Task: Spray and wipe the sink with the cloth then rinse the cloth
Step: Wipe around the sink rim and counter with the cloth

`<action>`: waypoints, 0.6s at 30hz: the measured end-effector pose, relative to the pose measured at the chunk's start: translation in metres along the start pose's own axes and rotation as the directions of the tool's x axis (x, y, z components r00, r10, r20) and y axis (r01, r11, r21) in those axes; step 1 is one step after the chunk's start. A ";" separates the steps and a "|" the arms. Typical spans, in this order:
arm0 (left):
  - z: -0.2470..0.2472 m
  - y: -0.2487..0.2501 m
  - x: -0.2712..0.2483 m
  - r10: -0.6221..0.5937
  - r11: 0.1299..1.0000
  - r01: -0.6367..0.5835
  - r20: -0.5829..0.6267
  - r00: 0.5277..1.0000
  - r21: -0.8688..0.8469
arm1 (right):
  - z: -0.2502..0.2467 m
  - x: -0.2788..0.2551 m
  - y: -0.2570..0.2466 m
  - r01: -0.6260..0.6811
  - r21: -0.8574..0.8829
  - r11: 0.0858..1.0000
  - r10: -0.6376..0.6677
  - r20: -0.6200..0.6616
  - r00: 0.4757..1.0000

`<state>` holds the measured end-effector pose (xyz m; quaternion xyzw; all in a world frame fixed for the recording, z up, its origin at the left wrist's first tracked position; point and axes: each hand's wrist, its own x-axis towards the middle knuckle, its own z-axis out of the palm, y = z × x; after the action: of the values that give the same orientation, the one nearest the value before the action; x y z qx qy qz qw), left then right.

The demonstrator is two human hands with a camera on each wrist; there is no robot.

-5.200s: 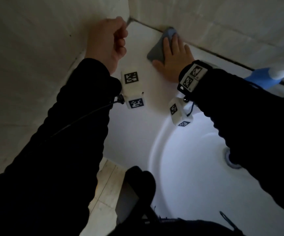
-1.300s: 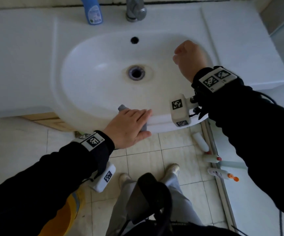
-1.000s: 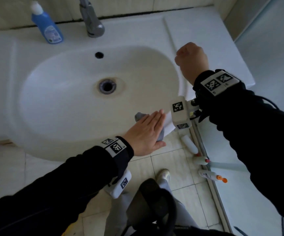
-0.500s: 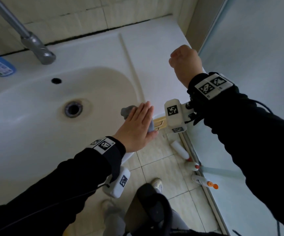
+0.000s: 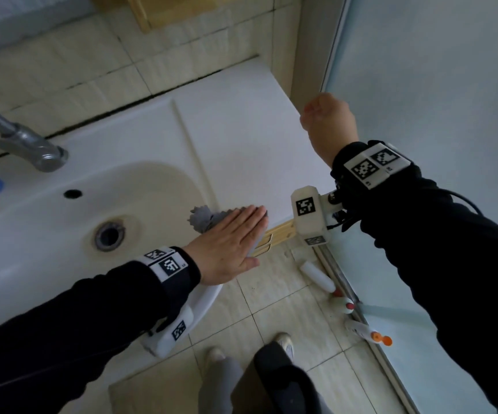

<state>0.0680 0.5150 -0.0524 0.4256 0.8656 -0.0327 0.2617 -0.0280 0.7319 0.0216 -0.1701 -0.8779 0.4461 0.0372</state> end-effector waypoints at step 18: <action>-0.099 -0.026 0.164 0.229 0.951 -0.229 0.025 0.973 0.208 | -0.048 0.063 0.036 -0.143 0.017 0.990 0.143 -0.219 0.965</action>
<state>-0.0760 0.6446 -0.0505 0.5482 0.8021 -0.0936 0.2178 -0.0674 0.8096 0.0168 -0.2814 -0.8535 0.4267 0.1020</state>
